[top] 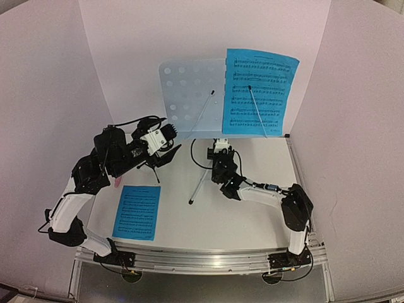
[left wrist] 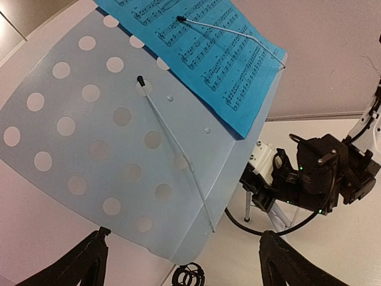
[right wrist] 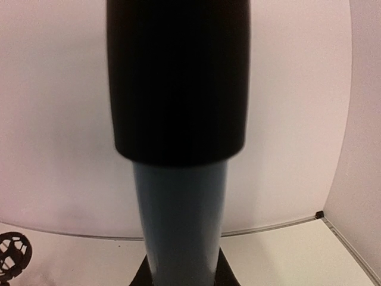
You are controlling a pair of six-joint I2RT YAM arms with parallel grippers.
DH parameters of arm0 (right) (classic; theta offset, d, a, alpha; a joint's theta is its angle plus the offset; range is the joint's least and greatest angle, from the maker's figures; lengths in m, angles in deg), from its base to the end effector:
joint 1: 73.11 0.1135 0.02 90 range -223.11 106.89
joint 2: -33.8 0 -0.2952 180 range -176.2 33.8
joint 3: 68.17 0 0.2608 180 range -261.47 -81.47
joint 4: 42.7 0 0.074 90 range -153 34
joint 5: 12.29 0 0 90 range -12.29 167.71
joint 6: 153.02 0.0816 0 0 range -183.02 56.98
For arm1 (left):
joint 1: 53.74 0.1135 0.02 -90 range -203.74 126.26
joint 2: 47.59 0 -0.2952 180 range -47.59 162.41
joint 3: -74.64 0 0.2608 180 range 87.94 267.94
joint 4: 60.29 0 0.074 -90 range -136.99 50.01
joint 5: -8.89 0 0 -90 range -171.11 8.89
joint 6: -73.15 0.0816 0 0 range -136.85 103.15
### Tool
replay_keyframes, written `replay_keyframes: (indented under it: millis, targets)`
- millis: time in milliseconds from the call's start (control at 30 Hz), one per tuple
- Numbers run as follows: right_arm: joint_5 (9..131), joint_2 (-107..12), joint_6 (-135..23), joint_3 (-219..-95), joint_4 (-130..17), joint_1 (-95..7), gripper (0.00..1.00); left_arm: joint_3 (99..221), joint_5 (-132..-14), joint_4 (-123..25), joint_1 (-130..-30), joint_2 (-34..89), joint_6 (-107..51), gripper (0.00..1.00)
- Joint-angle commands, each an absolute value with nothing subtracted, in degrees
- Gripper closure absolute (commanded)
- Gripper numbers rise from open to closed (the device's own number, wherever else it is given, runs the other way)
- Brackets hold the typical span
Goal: Pack up the instrument practice props
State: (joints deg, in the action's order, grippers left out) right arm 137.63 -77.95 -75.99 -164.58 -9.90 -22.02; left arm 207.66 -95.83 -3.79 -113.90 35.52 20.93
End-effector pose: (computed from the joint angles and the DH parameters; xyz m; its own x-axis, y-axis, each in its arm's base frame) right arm 0.3630 0.3373 0.3532 0.1548 0.0127 -0.9879 0.1675 0.9851 0.0389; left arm 0.1695 -0.2538 0.5885 0.3919 0.5076 -0.7673 0.5988 0.4924 0.6316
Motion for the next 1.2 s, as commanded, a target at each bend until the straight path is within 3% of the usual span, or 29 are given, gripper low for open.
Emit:
replay_keyframes:
  millis: [0, 300, 733, 800, 1000, 1167]
  targets:
    - [149.64, -83.05, -81.43, -178.29, -4.44, -21.88, 1.00, 206.87, -96.86, -6.54, -113.60, 33.51, 22.08, 0.12]
    - [155.06, -96.91, -94.52, -197.78, -2.13, -21.26, 1.00, 205.47, -96.49, -7.50, -113.55, 33.19, 22.22, 0.12]
    - [155.14, -92.05, -91.74, -189.47, -1.42, -20.77, 1.00, 204.00, -94.86, -9.30, -113.55, 33.44, 22.60, 0.12]
    - [155.36, -91.61, -91.60, -188.71, -1.31, -20.69, 0.93, 204.07, -94.63, -9.28, -113.56, 33.59, 22.53, 0.12]
    - [154.48, -89.94, -92.30, -187.35, -1.24, -20.31, 0.58, 204.21, -93.68, -9.28, -113.59, 34.12, 21.92, 0.12]
    - [153.76, -88.36, -94.37, -186.11, -1.05, -19.28, 0.44, 205.23, -92.32, -9.21, -113.59, 35.23, 21.42, 0.12]
